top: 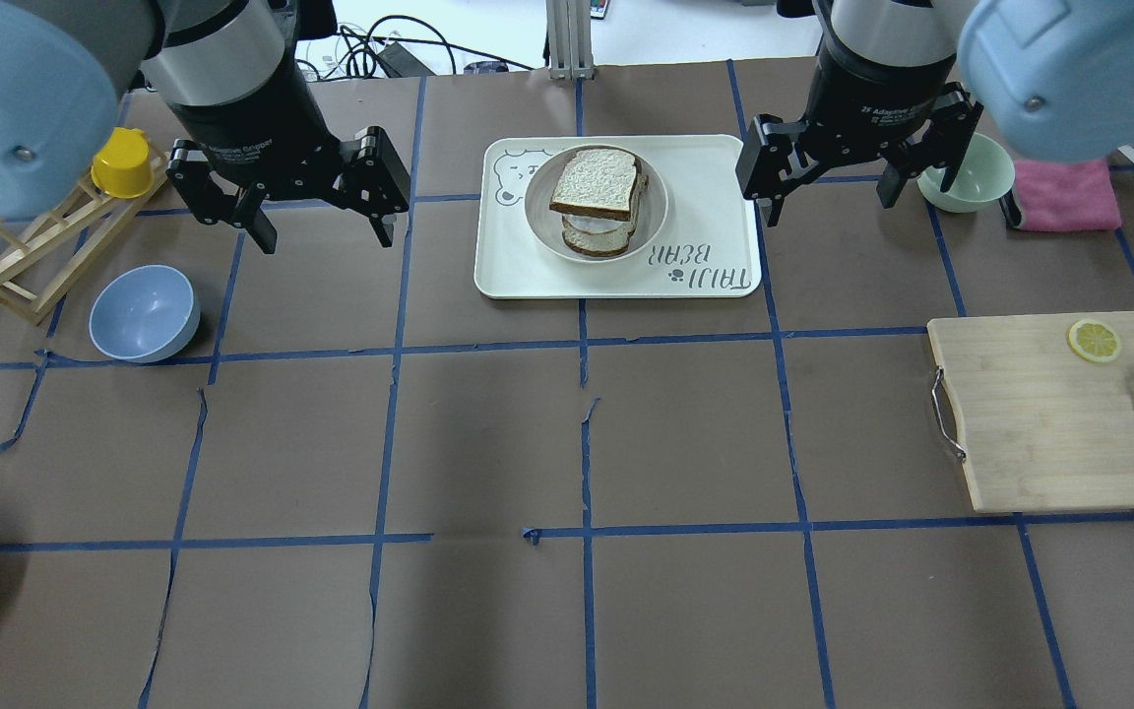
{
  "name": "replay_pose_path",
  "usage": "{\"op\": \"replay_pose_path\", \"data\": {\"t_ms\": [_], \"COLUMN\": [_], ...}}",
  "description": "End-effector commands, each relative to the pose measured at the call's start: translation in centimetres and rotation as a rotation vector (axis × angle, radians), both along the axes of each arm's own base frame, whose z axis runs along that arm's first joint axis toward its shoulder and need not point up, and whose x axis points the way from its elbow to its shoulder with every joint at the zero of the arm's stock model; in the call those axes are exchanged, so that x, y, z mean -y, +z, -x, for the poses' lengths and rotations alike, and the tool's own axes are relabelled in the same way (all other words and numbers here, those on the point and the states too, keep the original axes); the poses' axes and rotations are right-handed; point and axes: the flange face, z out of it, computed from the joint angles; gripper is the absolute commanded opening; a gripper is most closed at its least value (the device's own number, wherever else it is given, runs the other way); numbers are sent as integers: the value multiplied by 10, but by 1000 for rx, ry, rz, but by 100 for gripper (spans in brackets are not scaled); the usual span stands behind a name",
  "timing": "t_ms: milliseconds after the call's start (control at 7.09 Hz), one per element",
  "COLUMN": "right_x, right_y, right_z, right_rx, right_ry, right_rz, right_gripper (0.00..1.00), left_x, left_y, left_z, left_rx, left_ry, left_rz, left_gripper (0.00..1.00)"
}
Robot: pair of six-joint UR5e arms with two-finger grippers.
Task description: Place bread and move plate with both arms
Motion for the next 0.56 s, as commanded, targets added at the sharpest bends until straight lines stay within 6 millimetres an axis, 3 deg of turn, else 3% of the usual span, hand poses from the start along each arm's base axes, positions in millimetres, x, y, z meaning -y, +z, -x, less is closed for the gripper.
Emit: {"op": "replay_pose_path", "data": {"t_ms": [0, 282, 423], "right_x": [-12, -10, -9], "right_y": [14, 20, 12], "right_z": [-1, -6, -7], "right_rx": [23, 44, 72], "right_ry": [-8, -9, -49], "right_rz": [17, 35, 16], "right_gripper": [100, 100, 100], "left_x": [-2, -3, -2], "left_y": [2, 4, 4], "left_z": [0, -1, -1], "left_rx": [3, 4, 4], "left_ry": [-1, 1, 1], "left_rz": [6, 11, 9], "left_gripper": [100, 100, 100]}}
